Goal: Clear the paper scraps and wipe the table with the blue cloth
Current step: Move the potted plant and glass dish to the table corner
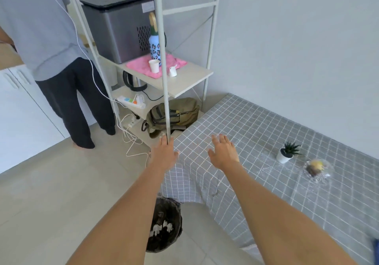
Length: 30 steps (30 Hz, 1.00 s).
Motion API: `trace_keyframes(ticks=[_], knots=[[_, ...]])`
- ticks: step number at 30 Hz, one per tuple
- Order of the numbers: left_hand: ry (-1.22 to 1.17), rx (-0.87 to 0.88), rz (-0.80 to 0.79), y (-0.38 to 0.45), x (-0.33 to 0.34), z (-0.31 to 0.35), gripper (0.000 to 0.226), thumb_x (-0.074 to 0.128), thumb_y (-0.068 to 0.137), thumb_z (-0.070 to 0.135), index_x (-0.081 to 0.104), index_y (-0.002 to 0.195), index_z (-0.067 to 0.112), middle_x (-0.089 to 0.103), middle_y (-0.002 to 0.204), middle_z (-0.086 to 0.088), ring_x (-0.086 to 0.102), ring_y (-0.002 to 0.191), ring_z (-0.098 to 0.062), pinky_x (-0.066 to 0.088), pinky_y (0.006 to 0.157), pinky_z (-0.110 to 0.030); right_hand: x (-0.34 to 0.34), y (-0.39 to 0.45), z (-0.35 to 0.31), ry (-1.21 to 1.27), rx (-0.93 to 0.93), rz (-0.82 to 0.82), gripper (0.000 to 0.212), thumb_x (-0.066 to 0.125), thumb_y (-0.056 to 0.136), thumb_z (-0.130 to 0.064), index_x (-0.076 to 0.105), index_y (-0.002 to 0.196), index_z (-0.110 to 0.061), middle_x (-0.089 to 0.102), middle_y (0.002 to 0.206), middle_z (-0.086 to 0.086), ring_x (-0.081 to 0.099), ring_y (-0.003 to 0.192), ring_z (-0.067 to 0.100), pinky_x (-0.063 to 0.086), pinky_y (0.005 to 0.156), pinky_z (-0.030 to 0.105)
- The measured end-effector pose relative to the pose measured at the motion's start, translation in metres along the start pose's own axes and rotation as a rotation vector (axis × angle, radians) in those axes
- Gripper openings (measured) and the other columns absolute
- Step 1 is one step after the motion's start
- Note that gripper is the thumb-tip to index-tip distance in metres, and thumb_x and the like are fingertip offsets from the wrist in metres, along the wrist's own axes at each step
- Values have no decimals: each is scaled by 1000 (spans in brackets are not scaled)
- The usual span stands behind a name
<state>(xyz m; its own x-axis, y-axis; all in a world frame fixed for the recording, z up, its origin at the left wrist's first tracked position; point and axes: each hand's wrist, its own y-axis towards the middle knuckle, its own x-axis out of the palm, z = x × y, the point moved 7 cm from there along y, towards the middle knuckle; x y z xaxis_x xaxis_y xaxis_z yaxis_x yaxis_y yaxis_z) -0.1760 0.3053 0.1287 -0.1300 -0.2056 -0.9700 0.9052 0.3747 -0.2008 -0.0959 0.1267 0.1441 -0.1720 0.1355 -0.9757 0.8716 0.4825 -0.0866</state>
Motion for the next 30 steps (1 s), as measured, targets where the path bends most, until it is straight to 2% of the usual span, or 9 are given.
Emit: trace_keyframes(ticks=[5,10,19,30], knots=[[80,89,-16,21,-14,73,64,32,101,41,6,151,12,0,159,-14,4,147,-30,14,115,-48,-23,-17,73,19,108,35,59,39,100,-34,14,151,-18,11,157,14,7,145,29,14,117,43],[121,215,-13,39,-14,157,65,33,100,41,6,152,11,0,159,-15,4,147,-30,17,116,-48,-36,-32,155,13,218,60,59,40,99,-34,16,150,-18,11,157,13,7,145,28,14,116,43],[108,405,-78,53,23,299,68,39,99,38,6,152,11,-3,159,-14,2,147,-30,16,116,-51,-41,-74,284,50,433,88,58,38,99,-37,16,150,-20,11,158,10,6,145,27,13,117,45],[141,536,-195,72,79,379,70,43,99,34,2,151,10,-4,160,-12,0,147,-27,13,117,-49,-6,-96,363,117,596,62,55,41,99,-34,20,149,-22,17,156,11,11,144,27,16,116,41]])
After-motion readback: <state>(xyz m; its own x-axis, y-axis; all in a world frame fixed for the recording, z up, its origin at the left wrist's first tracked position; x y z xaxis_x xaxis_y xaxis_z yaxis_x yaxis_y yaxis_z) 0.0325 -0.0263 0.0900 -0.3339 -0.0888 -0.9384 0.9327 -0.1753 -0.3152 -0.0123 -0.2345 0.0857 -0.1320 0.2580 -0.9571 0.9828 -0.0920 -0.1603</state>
